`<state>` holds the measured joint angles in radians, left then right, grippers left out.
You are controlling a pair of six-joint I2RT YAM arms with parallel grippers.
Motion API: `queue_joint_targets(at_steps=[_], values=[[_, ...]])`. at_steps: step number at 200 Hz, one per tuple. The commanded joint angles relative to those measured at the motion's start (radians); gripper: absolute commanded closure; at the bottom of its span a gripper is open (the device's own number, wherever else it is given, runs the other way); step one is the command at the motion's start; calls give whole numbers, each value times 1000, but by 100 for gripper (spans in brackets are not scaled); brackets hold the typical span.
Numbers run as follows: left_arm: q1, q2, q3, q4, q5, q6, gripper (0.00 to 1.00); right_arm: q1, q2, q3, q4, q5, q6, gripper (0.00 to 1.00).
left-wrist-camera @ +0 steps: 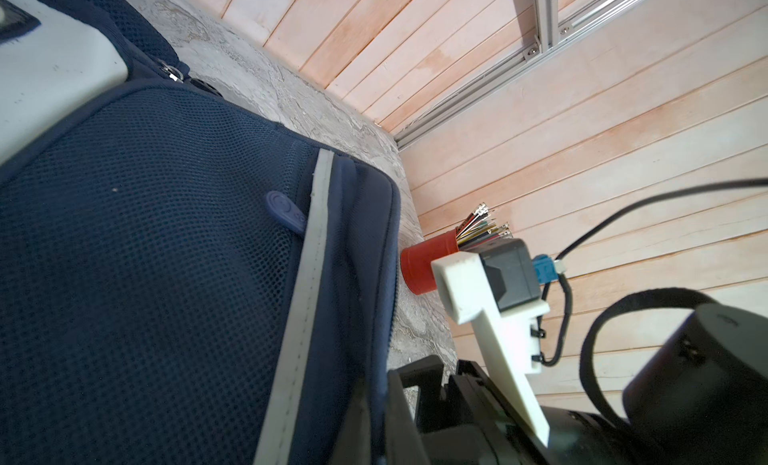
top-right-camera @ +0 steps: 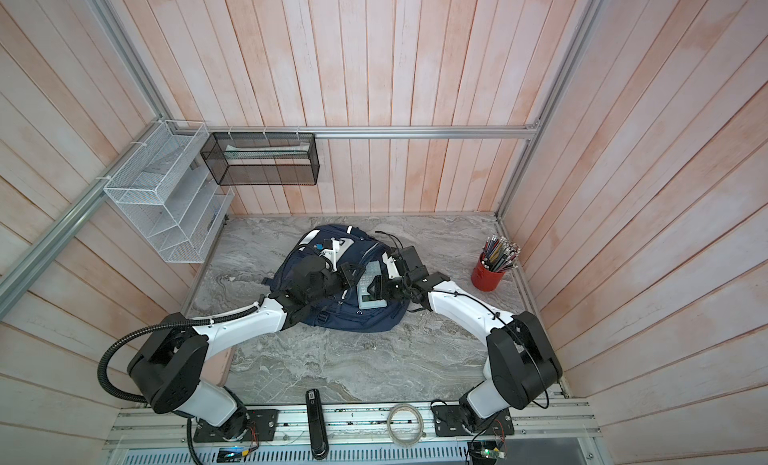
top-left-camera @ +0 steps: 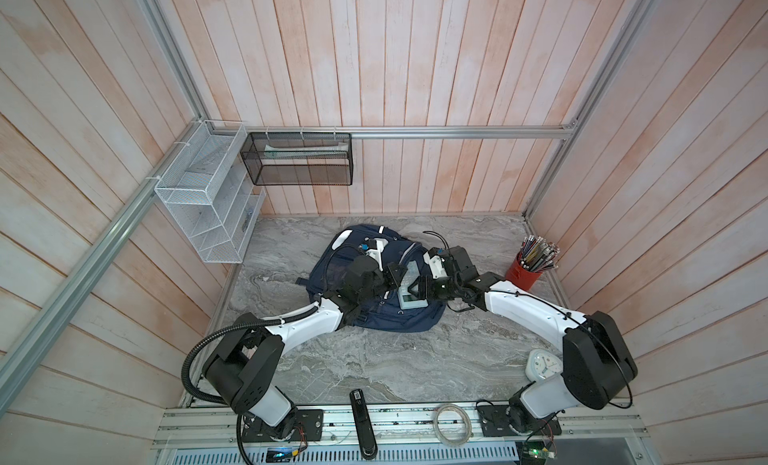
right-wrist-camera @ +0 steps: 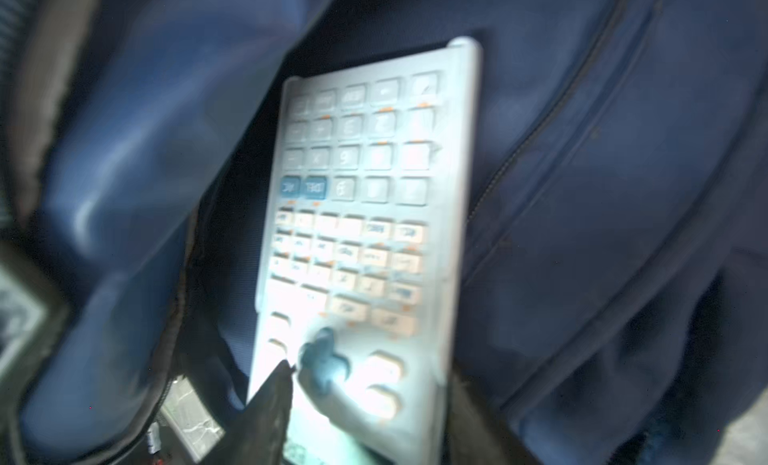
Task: Pack the student bag
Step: 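Carry the light-blue calculator with the right gripper into the backpack's open top, then open the right gripper to drop the calculator inside the backpack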
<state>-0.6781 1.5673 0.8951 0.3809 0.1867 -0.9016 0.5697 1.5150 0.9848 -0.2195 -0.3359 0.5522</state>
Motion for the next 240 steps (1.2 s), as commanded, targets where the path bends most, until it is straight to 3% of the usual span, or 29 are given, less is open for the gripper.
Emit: queue_joint_targets(at_steps=[1,43,62,81,104,135,152,188,240], values=[[-21,-15,16,65,54,-6,100,4,0,-8,110,-66,45,49],[-30,-29,19,48,54,-7,100,16,48,-16,252,-70,112,56],[-31,-29,31,24,50,4,100,21,62,-1,267,-47,108,50],[-30,-28,28,22,48,8,100,7,35,8,187,10,45,41],[-29,-28,23,21,43,12,100,-12,-72,-65,132,51,-37,42],[-28,-23,32,24,44,17,100,-2,-205,-178,131,-57,-161,44],[-29,-20,38,24,53,17,100,36,-240,-204,106,-9,-207,38],[-29,-34,34,18,53,15,100,106,-204,-193,81,127,-280,35],[-29,-50,19,17,46,12,100,157,-155,-153,72,164,-380,28]])
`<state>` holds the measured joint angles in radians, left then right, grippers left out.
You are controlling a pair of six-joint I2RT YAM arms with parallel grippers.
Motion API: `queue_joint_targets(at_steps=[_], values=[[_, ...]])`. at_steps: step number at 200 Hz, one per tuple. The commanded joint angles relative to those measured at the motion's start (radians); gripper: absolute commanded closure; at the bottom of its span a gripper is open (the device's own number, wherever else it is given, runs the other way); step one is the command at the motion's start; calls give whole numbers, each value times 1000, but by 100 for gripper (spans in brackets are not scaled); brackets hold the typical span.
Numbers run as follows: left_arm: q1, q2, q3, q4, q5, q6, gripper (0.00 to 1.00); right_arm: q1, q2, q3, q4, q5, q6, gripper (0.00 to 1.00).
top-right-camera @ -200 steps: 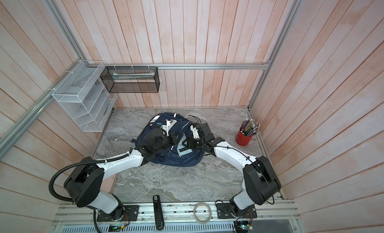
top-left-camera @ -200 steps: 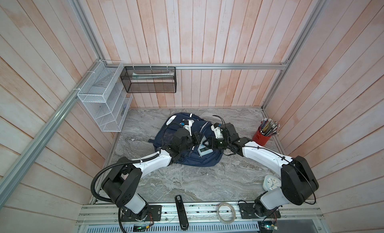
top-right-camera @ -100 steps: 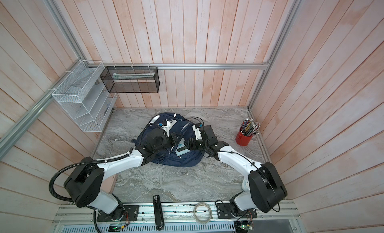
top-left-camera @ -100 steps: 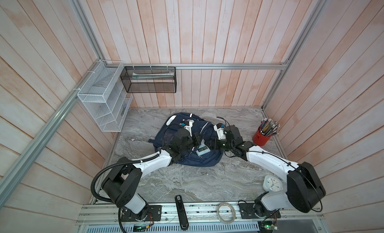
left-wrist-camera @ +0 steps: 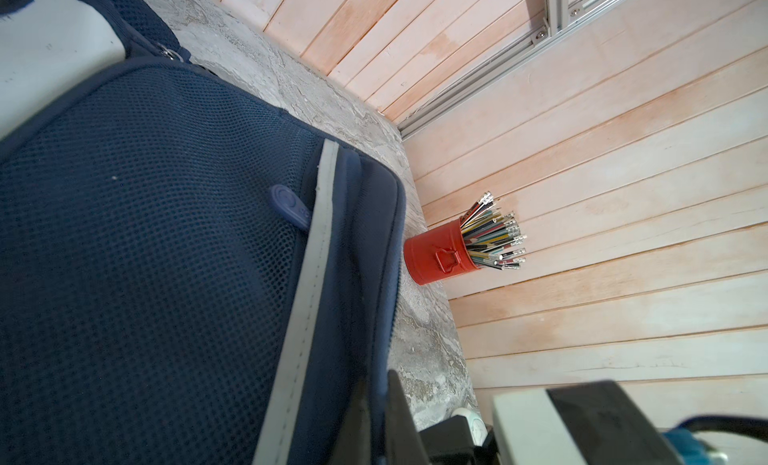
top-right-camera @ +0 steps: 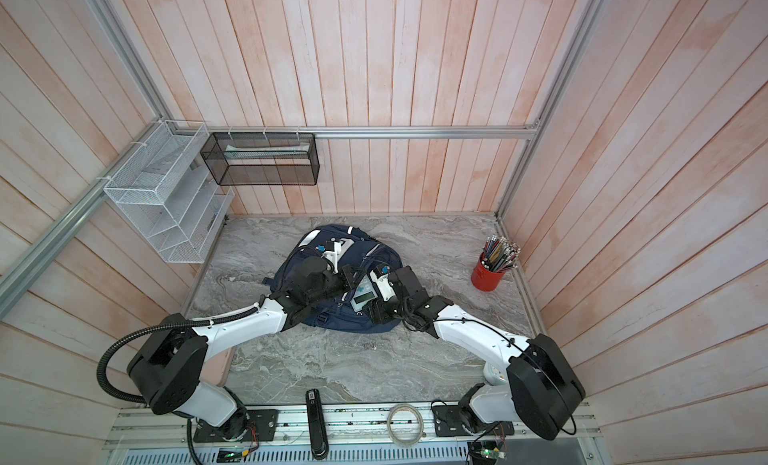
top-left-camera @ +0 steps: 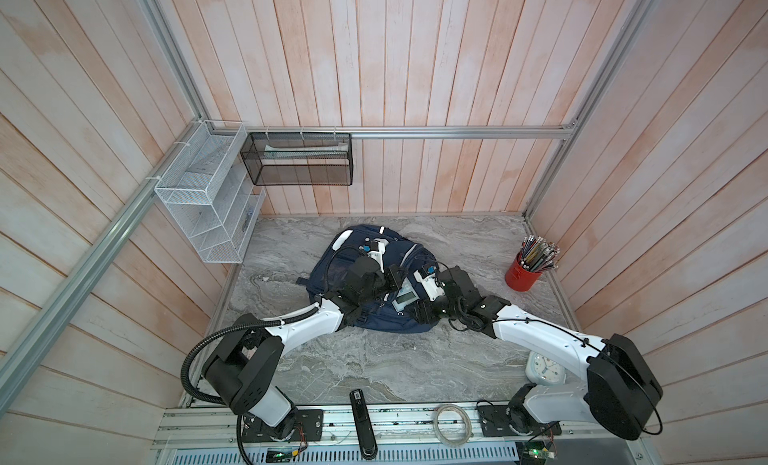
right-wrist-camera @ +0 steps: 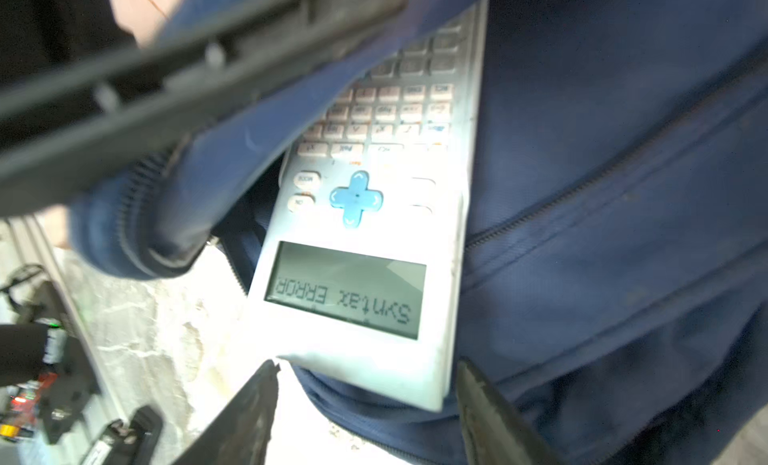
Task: Pack the student bag
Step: 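Open the right gripper to drop the calculator inside the backpack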
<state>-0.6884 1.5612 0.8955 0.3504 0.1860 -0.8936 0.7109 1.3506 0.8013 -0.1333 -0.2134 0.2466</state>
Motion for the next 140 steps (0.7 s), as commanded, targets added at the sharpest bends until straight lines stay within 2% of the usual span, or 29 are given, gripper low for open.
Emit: queue_joint_targets(at_steps=[1,45,76,111,126,140], values=[[-19,-44,19,47,47,4,100,17,10,29,-13,43,-75,28],[-30,-32,35,48,55,0,100,39,85,87,24,179,-61,33],[-39,-32,44,48,59,-1,100,71,121,88,164,201,31,38],[-46,-43,43,62,79,-19,100,74,195,96,324,305,136,45],[-47,-47,40,67,81,-23,100,75,220,109,397,299,128,45],[-46,-47,42,65,72,-19,100,74,224,128,417,240,102,43]])
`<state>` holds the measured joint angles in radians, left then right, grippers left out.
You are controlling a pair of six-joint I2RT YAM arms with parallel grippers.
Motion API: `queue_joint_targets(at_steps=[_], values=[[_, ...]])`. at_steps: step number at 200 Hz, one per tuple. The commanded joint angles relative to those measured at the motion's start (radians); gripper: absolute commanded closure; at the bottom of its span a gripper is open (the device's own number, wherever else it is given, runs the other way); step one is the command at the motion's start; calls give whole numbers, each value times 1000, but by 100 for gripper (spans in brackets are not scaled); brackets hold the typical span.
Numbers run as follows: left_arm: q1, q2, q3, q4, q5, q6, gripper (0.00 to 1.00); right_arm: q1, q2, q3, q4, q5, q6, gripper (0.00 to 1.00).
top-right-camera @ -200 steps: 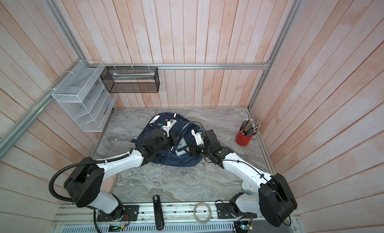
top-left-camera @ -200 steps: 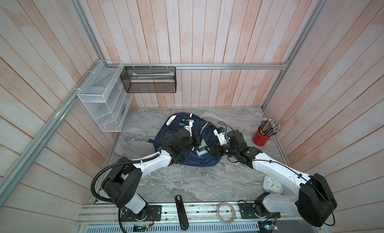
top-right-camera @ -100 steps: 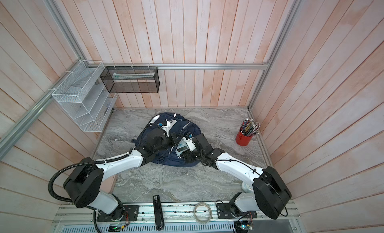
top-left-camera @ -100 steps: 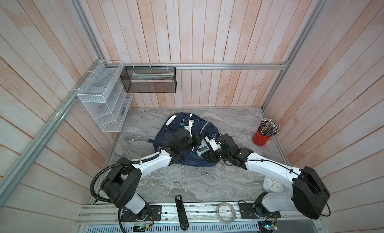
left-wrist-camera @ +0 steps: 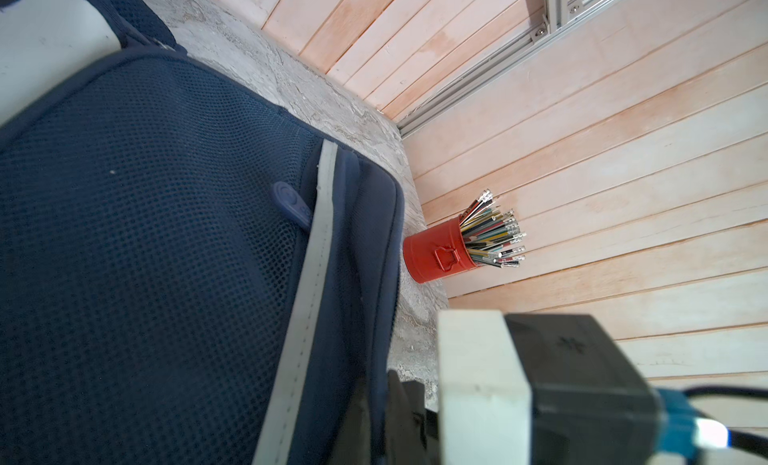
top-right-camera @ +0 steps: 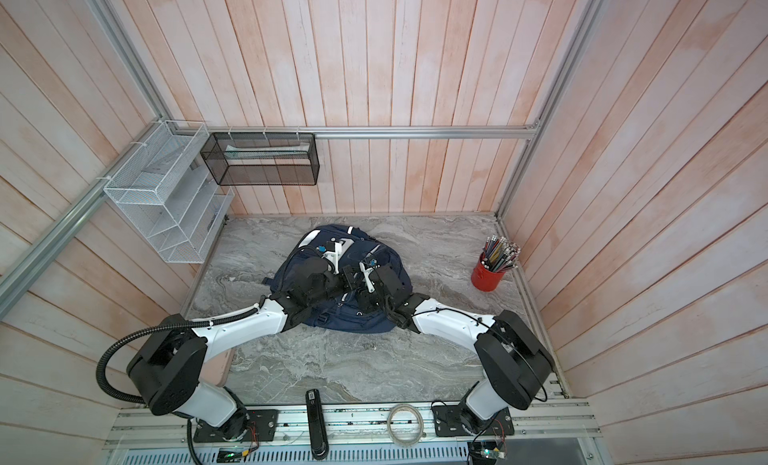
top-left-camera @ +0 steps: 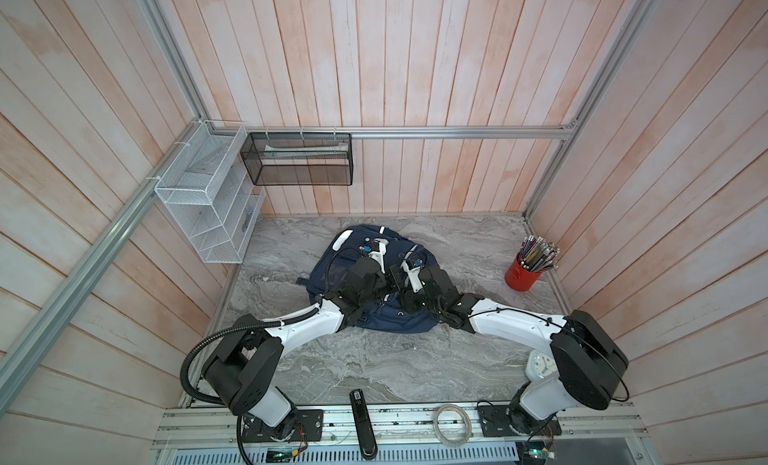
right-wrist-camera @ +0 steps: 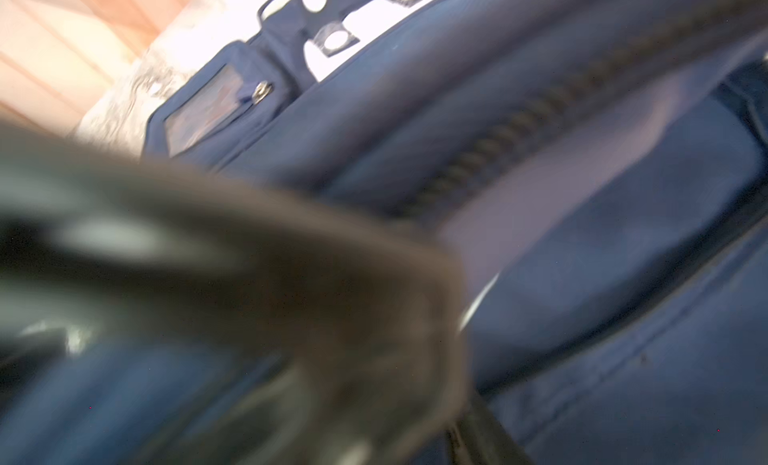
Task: Pack the student bag
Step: 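Open the right gripper to drop the calculator inside the backpack, then withdraw the right gripper and move it to the front pocket zipper pull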
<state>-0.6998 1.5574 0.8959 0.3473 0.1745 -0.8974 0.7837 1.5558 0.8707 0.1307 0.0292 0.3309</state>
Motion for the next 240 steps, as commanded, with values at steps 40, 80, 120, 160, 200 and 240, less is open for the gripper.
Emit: queue_joint_targets(at_steps=[40,80,120,160,200,240], values=[[-14,-33,22,91,89,-21,100,5,-167,-89,138,-42,-2,27],[-8,-18,24,96,105,-10,88,5,-443,-281,32,14,42,28],[6,-68,1,73,151,25,42,43,-600,-425,62,4,197,29],[61,-264,-115,-91,80,83,37,270,-565,-470,138,287,340,30],[127,-335,-235,-202,13,80,38,361,-351,-320,126,431,332,37],[143,-308,-316,-152,-21,32,35,372,-166,-163,89,373,327,40]])
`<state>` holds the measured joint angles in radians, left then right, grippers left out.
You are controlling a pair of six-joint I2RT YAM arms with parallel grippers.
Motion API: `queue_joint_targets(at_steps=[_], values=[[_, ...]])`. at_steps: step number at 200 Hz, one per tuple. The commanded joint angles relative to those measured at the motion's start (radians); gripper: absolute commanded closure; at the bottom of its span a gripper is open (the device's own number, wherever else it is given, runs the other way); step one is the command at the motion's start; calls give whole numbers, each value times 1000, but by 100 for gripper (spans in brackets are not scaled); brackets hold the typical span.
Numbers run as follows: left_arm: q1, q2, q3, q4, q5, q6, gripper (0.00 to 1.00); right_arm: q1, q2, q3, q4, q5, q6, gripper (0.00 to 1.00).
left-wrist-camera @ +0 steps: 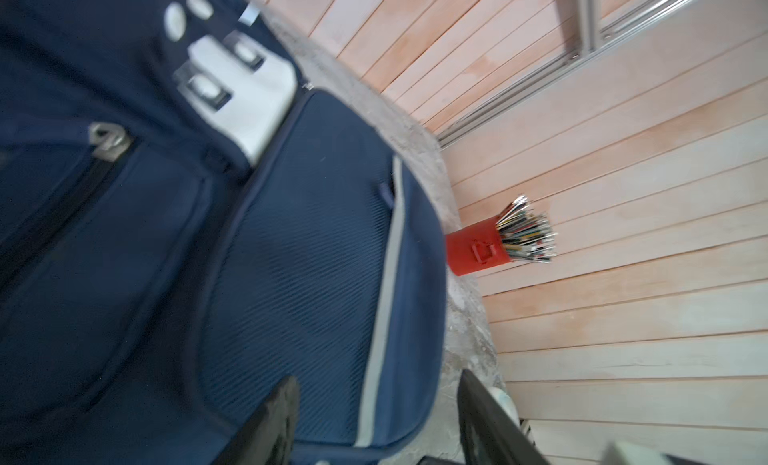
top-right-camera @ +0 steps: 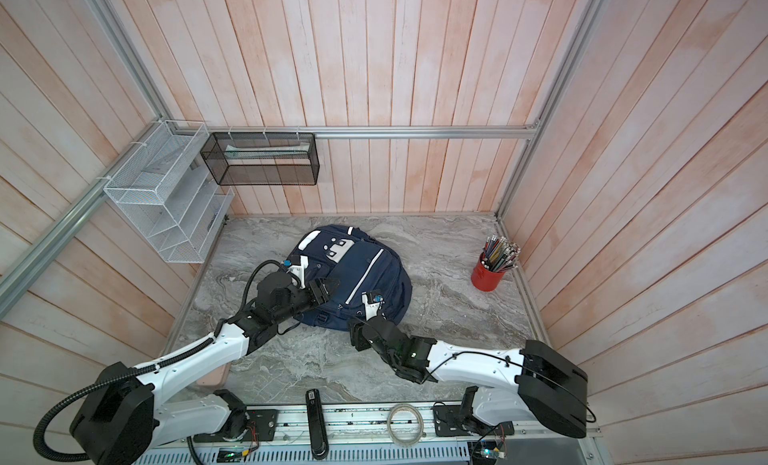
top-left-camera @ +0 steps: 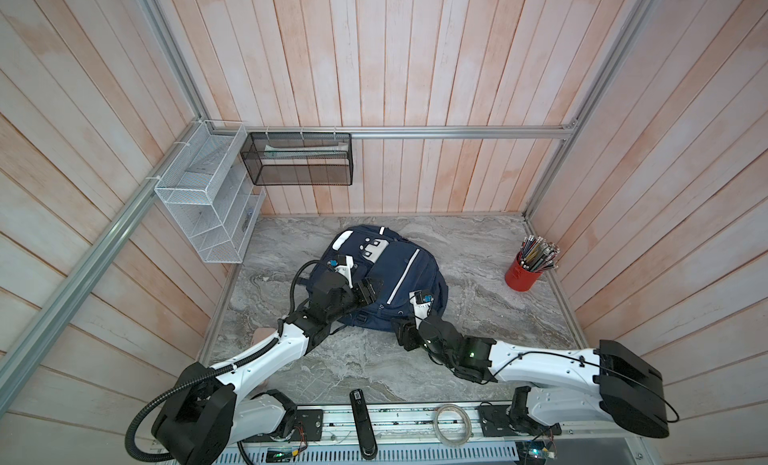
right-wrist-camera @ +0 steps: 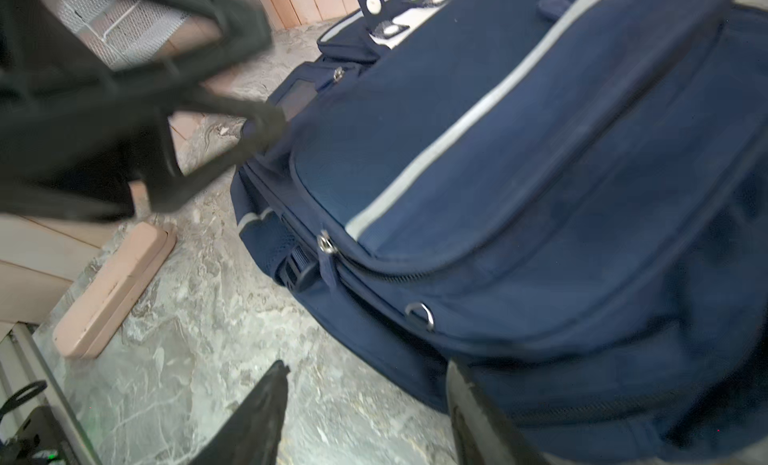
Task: Pack the student bag
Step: 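Withdraw the right gripper and move it to the front pocket zipper pull, then grasp the front pocket zipper pull with the right gripper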
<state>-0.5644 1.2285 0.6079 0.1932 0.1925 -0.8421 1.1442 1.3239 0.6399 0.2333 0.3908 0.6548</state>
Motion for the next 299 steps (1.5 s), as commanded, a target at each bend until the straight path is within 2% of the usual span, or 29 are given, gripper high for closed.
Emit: queue_joint_targets(at_steps=[1,39,59,105,120,141,182,196,204,220,244,250,261,268,273,278,282,299], values=[[7,23,-29,3,-40,-23,35,12,69,69,-13,10,3,40],[17,95,-27,83,-35,-9,33,28,188,124,1,-29,34,40],[19,149,19,53,-33,13,36,29,236,150,-7,-29,55,41],[19,106,-28,72,-18,-15,37,16,332,222,-6,130,6,44],[23,84,-31,52,-25,-11,37,13,416,310,-115,220,0,45],[34,67,-50,50,-30,-8,38,-3,485,365,-169,254,-14,47],[65,99,-82,112,10,-25,39,-20,450,323,-85,189,-53,75],[65,115,-73,144,24,-27,39,-22,410,282,-33,134,-70,93],[63,128,-67,170,43,-32,39,-20,391,263,-8,106,-72,100],[49,159,-40,208,64,-43,38,-19,377,252,21,24,-95,100],[13,218,22,198,59,-32,39,-15,371,257,16,-35,-107,100],[8,230,32,196,59,-31,43,-11,363,255,16,-34,-107,100],[6,245,43,188,65,-28,59,-12,347,252,-1,-43,-112,100],[6,246,47,178,57,-25,74,-12,331,246,-21,-39,-111,100],[7,243,46,168,49,-23,88,-11,319,239,-36,-34,-105,100],[9,239,47,157,41,-20,97,-12,302,228,-48,-28,-101,100],[11,235,46,147,34,-17,100,-12,289,217,-59,-25,-101,100],[26,222,39,121,31,-8,100,-23,224,151,-78,-17,-98,100]])
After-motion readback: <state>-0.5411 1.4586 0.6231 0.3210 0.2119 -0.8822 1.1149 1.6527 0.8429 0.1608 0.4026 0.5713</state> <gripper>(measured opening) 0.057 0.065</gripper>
